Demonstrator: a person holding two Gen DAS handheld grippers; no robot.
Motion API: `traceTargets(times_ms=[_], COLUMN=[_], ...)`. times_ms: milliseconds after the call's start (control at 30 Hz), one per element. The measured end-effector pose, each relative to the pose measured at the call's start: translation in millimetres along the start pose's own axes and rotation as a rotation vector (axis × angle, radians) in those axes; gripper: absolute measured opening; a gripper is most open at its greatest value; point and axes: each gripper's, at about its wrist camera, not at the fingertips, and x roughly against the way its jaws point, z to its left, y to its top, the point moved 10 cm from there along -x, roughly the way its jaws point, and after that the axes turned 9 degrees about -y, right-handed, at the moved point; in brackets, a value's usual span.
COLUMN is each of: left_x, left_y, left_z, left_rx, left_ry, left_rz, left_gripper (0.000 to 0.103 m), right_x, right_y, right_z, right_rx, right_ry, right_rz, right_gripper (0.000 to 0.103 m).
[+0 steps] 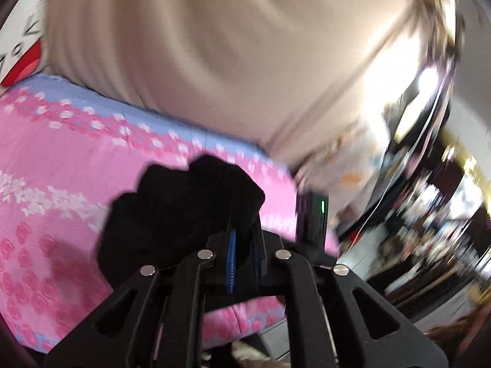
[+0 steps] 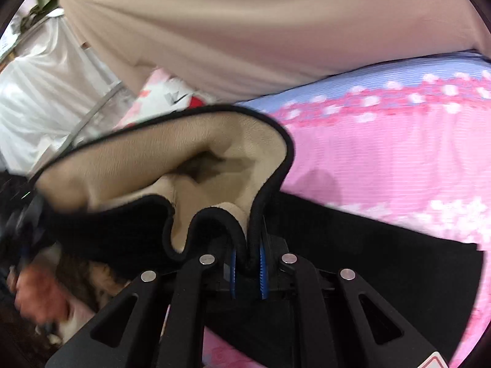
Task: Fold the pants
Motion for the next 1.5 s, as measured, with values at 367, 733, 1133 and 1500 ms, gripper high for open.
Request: traceTargets(times_ms=[367, 733, 1133, 1500], left_x=[-40.3, 15.6, -3.0, -56.2], left_y=[-21.1, -5.6, -5.6, -31.7], left_z=[48.5, 87.6, 118.7, 115.6], left_rx=[0.039, 0.115, 0.14, 0.108], left_ry=[0.285, 0.461, 0.473, 0.472], left_rz=[-0.042, -0.143, -0.113, 0.016], left_gripper=[0.065, 0.074, 0.076, 0.076], right_x=[45.7, -25.6, 114.7, 89.9], right_y=[-70.4, -51.3, -48.3, -54.6], right_z=[-113.4, -61.8, -70.1, -127.3], right_rx=[-0.083, 0.101, 0.063, -0.026], right_ry=[-0.229, -0.053, -0.178, -0.322], right_rz=[0.005, 0.197, 0.101, 0.007], right_gripper=[0.064, 0.028, 0.029, 0.073])
